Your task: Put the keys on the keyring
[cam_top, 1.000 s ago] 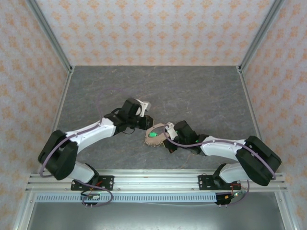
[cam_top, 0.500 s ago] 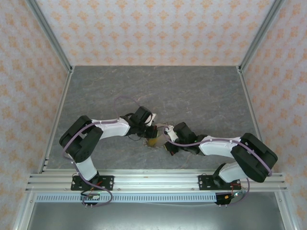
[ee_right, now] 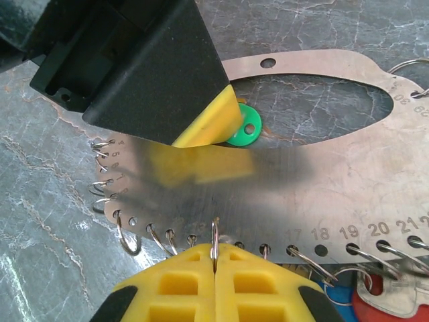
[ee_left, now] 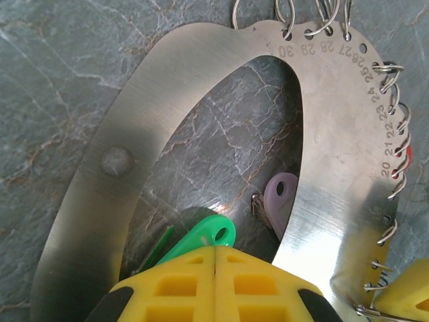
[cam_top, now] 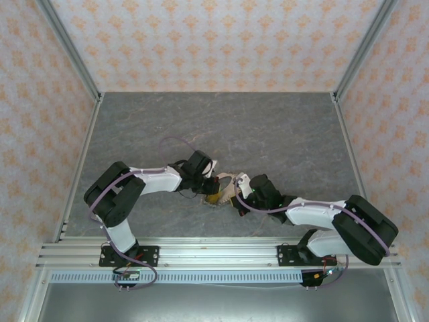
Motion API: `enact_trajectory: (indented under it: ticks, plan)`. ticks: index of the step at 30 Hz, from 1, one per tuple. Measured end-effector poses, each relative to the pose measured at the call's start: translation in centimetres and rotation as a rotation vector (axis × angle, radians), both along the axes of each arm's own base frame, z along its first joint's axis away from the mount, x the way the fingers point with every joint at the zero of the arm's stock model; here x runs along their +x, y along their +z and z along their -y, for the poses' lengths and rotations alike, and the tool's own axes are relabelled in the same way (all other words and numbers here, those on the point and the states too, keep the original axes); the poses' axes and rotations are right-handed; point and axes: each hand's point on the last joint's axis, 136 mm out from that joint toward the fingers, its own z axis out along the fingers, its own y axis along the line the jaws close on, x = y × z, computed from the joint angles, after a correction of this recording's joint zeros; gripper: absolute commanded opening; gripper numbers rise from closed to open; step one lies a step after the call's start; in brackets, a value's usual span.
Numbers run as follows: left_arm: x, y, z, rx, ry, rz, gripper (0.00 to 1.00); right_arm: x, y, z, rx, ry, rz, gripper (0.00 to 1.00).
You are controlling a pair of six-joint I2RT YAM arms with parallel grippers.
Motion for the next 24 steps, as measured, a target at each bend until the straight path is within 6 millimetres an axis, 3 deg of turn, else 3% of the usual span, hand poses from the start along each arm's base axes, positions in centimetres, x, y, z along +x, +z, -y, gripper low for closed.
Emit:
enact_trajectory:
  ticks: [5,8,13,17,21,24]
  plan:
    - [0.0,0.3,0.0,-0.012,0.006,0.009,0.04,0.5,0.3,0.2,0.005,-0.014,0.05,0.0]
    - [-0.4,1.6,-0.3,-0.034,0.017,0.034,0.07,0.8,1.7,0.2,0.026,-0.008,0.106,0.0]
    - [0.6,9.2,-0.7,-0.134,0.044,0.23,0.17,1.0,5.8,-0.1,0.091,0.042,0.245,0.0]
    - [1.2,15.1,-1.9,-0.183,0.093,0.403,0.23,1.3,7.6,-0.3,0.058,0.096,0.331,0.0]
    - [1.4,18.3,-3.8,-0.185,0.159,0.527,0.27,2.0,8.0,-0.1,-0.069,0.143,0.43,0.0]
    - [1.2,19.2,-5.5,-0.163,0.205,0.589,0.28,1.9,7.8,0.0,-0.187,0.207,0.505,0.0]
